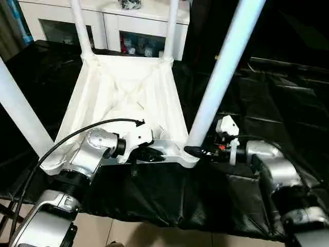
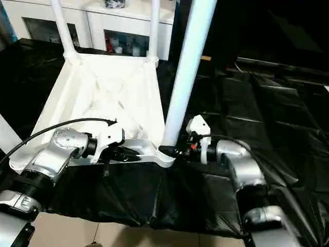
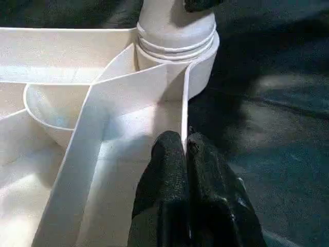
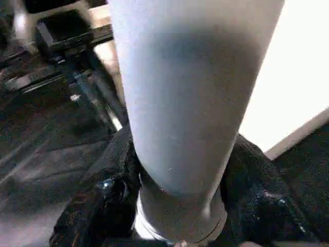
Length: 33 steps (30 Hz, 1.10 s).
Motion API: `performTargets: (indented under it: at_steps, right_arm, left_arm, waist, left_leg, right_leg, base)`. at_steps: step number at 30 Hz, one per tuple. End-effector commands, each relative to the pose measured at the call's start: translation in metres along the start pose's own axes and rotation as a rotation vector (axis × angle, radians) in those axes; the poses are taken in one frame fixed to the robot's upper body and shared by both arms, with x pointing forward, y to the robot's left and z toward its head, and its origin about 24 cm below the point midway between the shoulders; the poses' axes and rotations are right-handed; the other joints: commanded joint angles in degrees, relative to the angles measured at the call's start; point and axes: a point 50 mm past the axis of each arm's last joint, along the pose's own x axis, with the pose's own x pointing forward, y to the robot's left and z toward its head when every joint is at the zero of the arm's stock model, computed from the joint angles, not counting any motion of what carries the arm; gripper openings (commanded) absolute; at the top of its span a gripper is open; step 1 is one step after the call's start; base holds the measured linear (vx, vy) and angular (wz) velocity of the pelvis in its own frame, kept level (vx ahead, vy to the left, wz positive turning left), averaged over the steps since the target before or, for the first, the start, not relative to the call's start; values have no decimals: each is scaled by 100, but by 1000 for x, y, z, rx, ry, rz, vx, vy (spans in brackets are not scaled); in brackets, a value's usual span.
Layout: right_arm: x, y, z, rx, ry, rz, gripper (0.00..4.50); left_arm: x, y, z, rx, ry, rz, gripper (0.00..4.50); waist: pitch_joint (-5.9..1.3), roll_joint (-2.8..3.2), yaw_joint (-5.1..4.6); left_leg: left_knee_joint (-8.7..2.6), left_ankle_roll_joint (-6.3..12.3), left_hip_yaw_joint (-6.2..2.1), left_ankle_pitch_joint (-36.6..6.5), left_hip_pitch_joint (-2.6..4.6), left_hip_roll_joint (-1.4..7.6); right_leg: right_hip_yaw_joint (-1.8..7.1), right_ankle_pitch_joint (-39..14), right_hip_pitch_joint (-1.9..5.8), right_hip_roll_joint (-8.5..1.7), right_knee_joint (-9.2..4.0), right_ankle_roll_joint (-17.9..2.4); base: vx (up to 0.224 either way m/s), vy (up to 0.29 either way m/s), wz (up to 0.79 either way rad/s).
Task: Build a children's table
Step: Rotate leg to tighten
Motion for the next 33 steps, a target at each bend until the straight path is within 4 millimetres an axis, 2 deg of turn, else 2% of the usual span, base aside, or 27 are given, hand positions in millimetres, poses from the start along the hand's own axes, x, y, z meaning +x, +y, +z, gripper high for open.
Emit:
performTargets:
  at_steps: [1, 2, 3, 5, 6, 8, 10, 11, 13, 14, 15, 17, 18, 19, 20, 23, 26, 30, 33]
  right_arm:
    - [5, 2, -24, 53, 89, -104, 191]
    - [10, 0, -27, 91, 71, -188, 190]
    - [17, -3, -30, 157, 49, -316, 190]
    - [19, -4, -31, 169, 47, -340, 190]
    - [24, -5, -32, 205, 33, -402, 189]
    - [41, -4, -30, 280, 5, -527, 189]
    - [55, 0, -27, 317, -8, -594, 189]
    - [62, 3, -25, 326, -14, -607, 189]
    - [75, 8, -19, 330, -17, -627, 189]
    - [80, 11, -16, 320, -12, -625, 189]
    - [87, 15, -10, 264, -27, -585, 189]
    - [86, 14, -7, 222, -41, -576, 189]
    - [85, 14, -7, 223, -44, -574, 224]
    - [82, 11, -7, 228, -57, -567, 259]
    - [75, 7, -7, 218, -68, -554, 259]
    - [64, 1, -7, 186, -82, -522, 294]
    - [48, -5, -7, 154, -86, -457, 315]
    - [24, -14, -9, 82, -54, -394, 352]
    - [6, -18, -5, 36, -40, -277, 371]
  left_arm:
    - [14, -1, 3, -47, -43, 40, 0]
    - [19, -1, 3, -62, -40, 68, 0]
    - [29, -2, 6, -86, -36, 115, 0]
    - [32, -2, 7, -91, -35, 126, 0]
    - [39, -3, 9, -115, -40, 149, 0]
    - [57, -5, 17, -167, -44, 198, 0]
    - [69, -6, 22, -197, -40, 235, 0]
    - [73, -6, 24, -200, -32, 254, 0]
    - [80, -8, 28, -178, -13, 263, 0]
    - [82, -9, 29, -168, -11, 260, 0]
    - [82, -10, 32, -155, -20, 246, 0]
    - [80, -9, 31, -146, -25, 237, 0]
    - [79, -9, 31, -145, -26, 236, 0]
    - [76, -8, 30, -140, -28, 233, 0]
    - [72, -8, 28, -129, -33, 221, 0]
    - [65, -6, 25, -121, -39, 204, 0]
    - [56, -5, 21, -112, -50, 172, 0]
    - [43, -6, 16, -80, -77, 101, 0]
    - [30, -8, 14, -50, -104, 20, 0]
  waist:
    - [-239, -33, -15]
    - [-233, -32, -25]
    - [-227, -32, -61]
    - [-214, -29, -89]
    - [-224, -38, -126]
    - [-225, -33, -146]
    - [-229, -9, -172]
    - [-241, -24, -167]
    - [-246, -16, -167]
    - [-257, 8, -152]
    - [-265, -7, -151]
    - [-272, -17, -140]
    - [-265, -13, -143]
    - [-265, -52, -142]
    - [-258, -31, -137]
    - [-266, -43, -135]
    - [-277, -47, -115]
    - [-275, -29, -93]
    - [-275, -35, -53]
  left_leg:
    - [-344, 206, 14, -1026, -2, 151]
    - [-364, 109, -9, -1178, -6, 145]
    - [-379, 23, -14, -1304, 8, 156]
    - [-390, -50, -27, -1485, 28, 148]
    - [-393, -59, -41, -1585, 15, 146]
    - [-385, -38, -29, -1592, 37, 138]
    - [-400, -98, -49, -1614, 36, 133]
    - [-388, -88, -41, -1588, 33, 126]
    - [-385, -23, -30, -1565, 31, 119]
    - [-385, -5, -30, -1503, 23, 110]
    - [-377, 21, -20, -1451, 20, 111]
    - [-373, 64, -13, -1363, 7, 108]
    - [-381, 87, -13, -1361, 3, 111]
    - [-377, 108, -9, -1363, 2, 109]
    - [-385, 128, -16, -1404, -5, 110]
    - [-378, 182, -16, -1386, -14, 126]
    - [-354, 278, 1, -1150, -28, 125]
    - [-346, 338, 10, -1074, -26, 138]
    - [-327, 398, 21, -1017, -32, 135]
  right_leg:
    - [258, -1388, 250, -380, -449, -1017]
    - [251, -1762, 260, -383, -487, -891]
    - [261, -1957, 226, -378, -502, -818]
    - [257, -2247, 202, -387, -538, -754]
    - [255, -2430, 208, -387, -557, -655]
    - [271, -2400, 176, -385, -575, -656]
    - [257, -2406, 177, -377, -571, -650]
    - [260, -2264, 189, -368, -567, -643]
    - [269, -2069, 177, -359, -557, -659]
    - [268, -1948, 194, -358, -550, -653]
    - [272, -1770, 194, -349, -539, -665]
    - [271, -1569, 216, -348, -518, -698]
    - [268, -1528, 220, -342, -517, -717]
    - [265, -1547, 222, -343, -522, -712]
    - [263, -1644, 227, -352, -525, -705]
    - [262, -1654, 230, -359, -528, -708]
    - [262, -1247, 243, -352, -487, -845]
    - [263, -1189, 247, -357, -481, -935]
    - [269, -1081, 264, -357, -456, -996]
  base:
    - [0, 0, 0]
    - [0, 0, 0]
    - [0, 0, 0]
    - [0, 0, 0]
    - [0, 0, 0]
    - [0, 0, 0]
    - [0, 0, 0]
    - [0, 0, 0]
    - [0, 0, 0]
    - [0, 0, 0]
    - [0, 0, 0]
    - [0, 0, 0]
    - [0, 0, 0]
    - [0, 0, 0]
    - [0, 0, 0]
    - [0, 0, 0]
    - [0, 0, 0]
    - [0, 0, 0]
    - [0, 0, 0]
